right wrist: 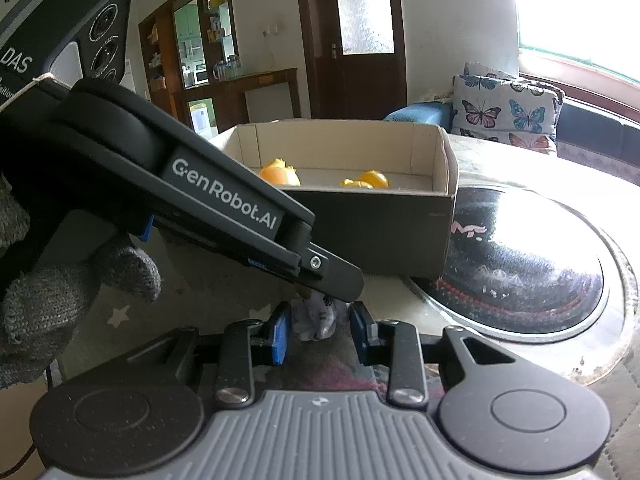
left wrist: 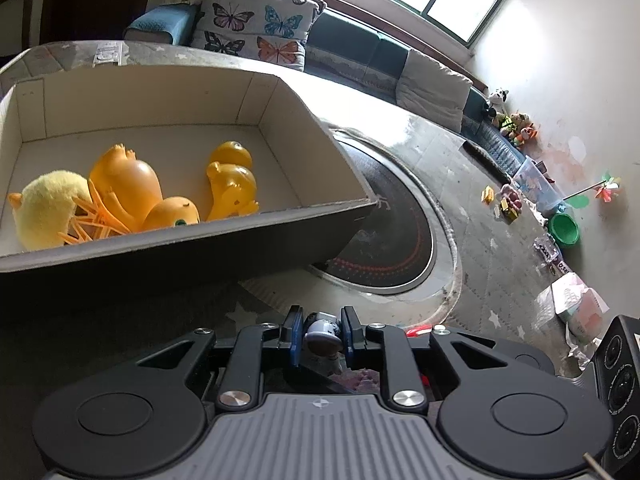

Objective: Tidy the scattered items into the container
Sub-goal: 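Lift the grey toy figure into the box and open the left gripper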

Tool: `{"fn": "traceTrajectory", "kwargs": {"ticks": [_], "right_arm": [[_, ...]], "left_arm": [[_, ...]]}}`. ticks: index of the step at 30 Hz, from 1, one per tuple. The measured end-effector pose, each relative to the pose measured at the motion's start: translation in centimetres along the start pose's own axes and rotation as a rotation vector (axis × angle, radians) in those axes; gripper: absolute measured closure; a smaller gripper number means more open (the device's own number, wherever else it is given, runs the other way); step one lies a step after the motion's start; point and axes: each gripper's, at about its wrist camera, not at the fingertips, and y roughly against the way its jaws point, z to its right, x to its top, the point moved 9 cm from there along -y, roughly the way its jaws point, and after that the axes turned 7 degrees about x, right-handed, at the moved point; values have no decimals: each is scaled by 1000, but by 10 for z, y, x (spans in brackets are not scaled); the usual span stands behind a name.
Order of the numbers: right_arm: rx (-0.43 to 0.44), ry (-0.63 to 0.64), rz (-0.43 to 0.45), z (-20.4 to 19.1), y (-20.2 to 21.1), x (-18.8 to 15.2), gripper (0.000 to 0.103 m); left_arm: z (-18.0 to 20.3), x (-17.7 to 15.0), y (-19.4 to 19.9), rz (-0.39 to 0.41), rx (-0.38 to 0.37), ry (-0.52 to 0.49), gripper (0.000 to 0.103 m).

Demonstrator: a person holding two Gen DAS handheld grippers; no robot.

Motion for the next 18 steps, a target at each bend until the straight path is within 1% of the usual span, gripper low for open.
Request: {"fn": "traceTrajectory", "kwargs": {"ticks": [9, 18], "right_arm": [[-6, 48, 35, -6, 14, 26, 72], [-18, 93, 77, -9, 16, 60, 72]], "left_arm": [[6, 18, 24, 61, -3, -1, 81], [6, 48, 39, 123, 2, 6, 82]]}}
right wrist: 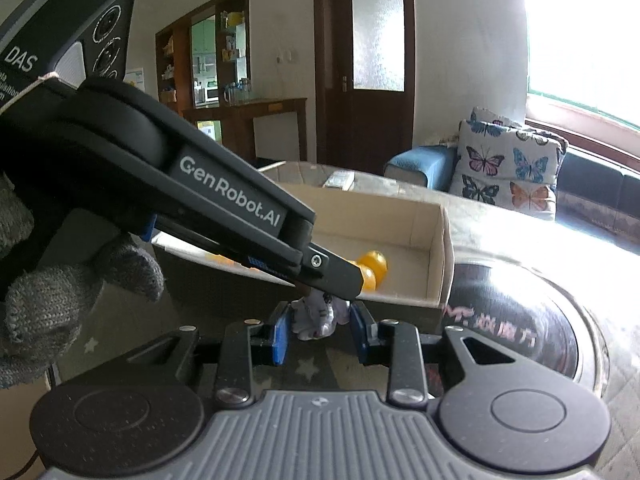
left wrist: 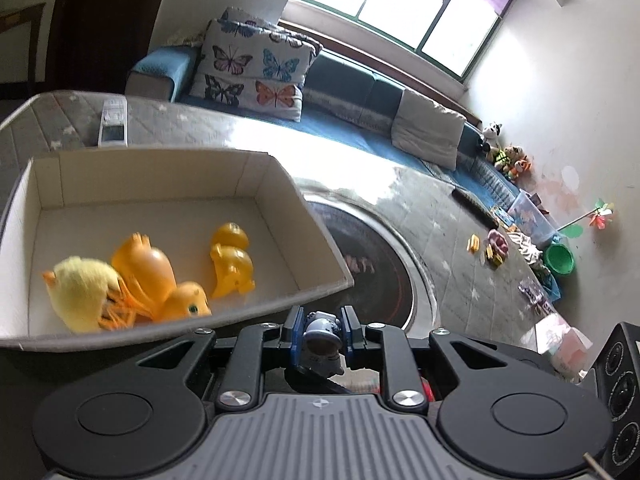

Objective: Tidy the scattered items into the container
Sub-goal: 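Lift the grey toy figure into the box and open the left gripper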

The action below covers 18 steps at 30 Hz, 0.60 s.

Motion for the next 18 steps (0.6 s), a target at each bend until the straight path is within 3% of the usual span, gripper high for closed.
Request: {"fn": "traceTrajectory", "kwargs": {"ticks": [18], "right_arm": [[-25, 15, 39, 23, -26, 44, 72]], "left_arm": [[-8, 51, -14, 39, 37, -2, 82]]}}
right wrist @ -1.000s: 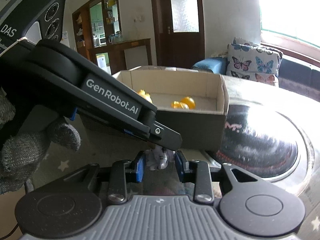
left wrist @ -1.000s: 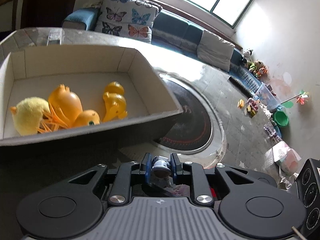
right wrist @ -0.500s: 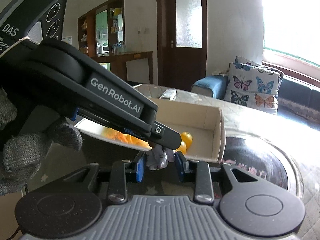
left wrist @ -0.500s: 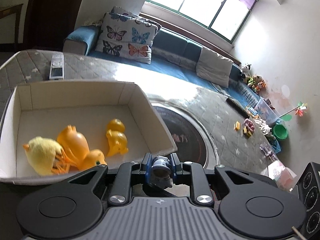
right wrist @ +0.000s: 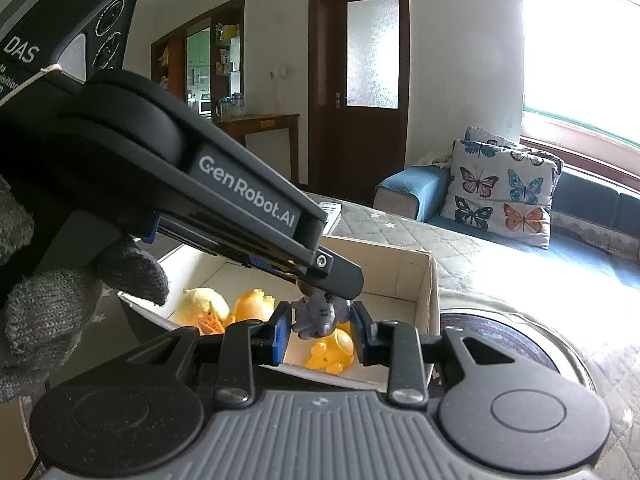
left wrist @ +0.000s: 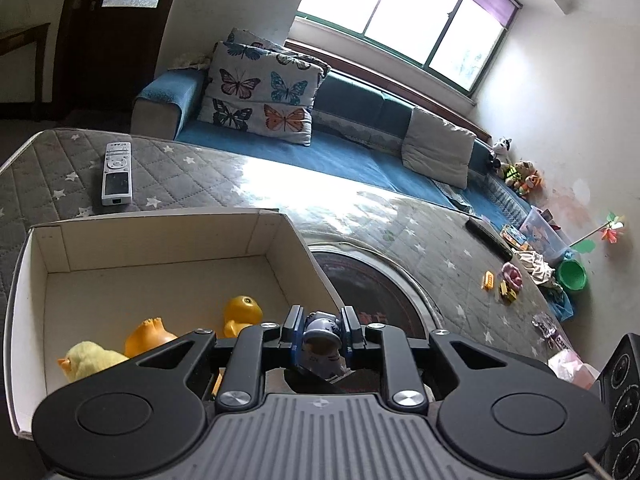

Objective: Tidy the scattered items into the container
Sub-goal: 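Lift the grey toy figure into the box and open the left gripper, then lower the left gripper onto the red ball and close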

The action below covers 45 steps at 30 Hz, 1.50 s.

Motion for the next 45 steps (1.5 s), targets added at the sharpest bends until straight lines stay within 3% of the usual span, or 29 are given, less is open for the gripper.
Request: {"fn": "traceTrajectory", "kwargs": {"ticks": [26, 42, 45], "right_arm": [[14, -69, -93, 28, -37, -31, 77], [-3, -52, -79, 29, -12, -31, 76], [-12, -36, -76, 27, -2, -32, 70]], "left_arm": [[-27, -8, -51, -88, 44, 50, 81], [-20, -14, -33, -58, 54, 39, 73], [-15, -19, -25, -49, 60, 24, 73]]}}
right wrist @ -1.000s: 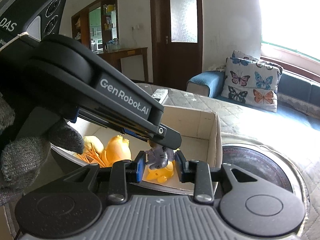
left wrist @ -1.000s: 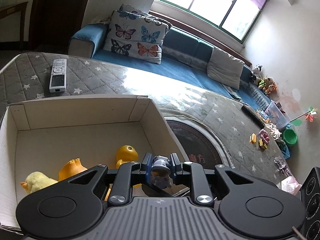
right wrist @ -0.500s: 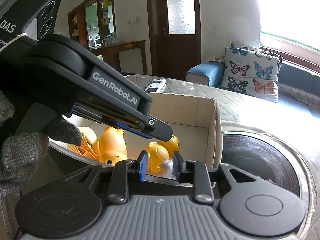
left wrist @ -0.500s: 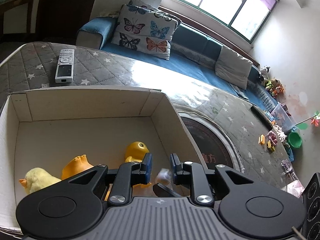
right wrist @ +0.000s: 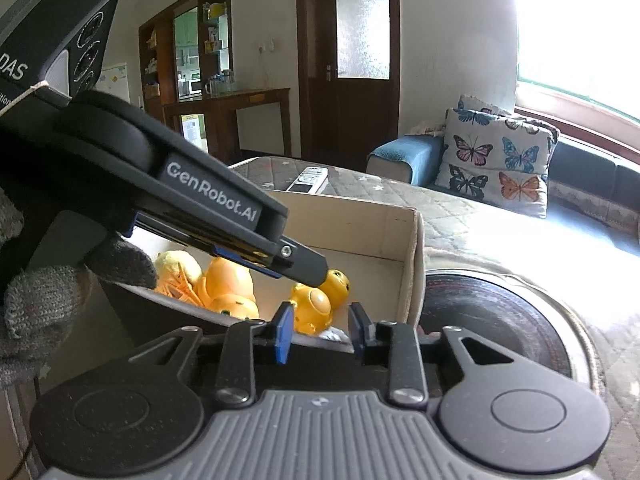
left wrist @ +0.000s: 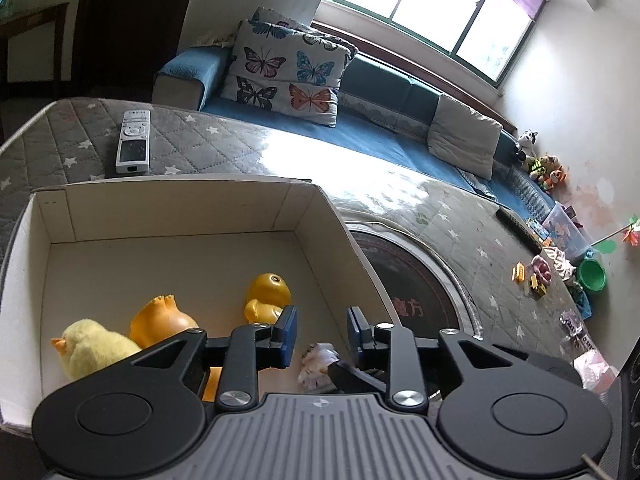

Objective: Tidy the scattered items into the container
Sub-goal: 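Lower the left gripper onto the red ball and close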

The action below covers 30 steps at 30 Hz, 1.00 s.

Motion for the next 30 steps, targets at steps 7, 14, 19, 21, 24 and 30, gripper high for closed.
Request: {"fn": "traceTrajectory", "kwargs": {"ticks": [7, 14, 19, 21, 24, 30], "right_arm": [[-28, 27, 2, -3, 27, -12, 55], [-52, 34, 3, -2, 52, -25, 44], [-71, 23, 0, -1, 70, -41, 41], [-83, 19, -3, 1, 76, -48, 36], [-104, 15, -14, 3, 84, -61, 34], [-129, -14, -27, 7, 95, -84, 30]], "left_arm": [[12, -15, 15, 11, -6, -5, 73], [26, -29, 24, 12, -18, -17, 73], [43, -43, 28, 2, -36, -49, 73], [48, -49, 27, -5, -42, -55, 73], [54, -58, 25, -23, -47, -55, 72], [68, -71, 16, -57, -67, -61, 71]]}}
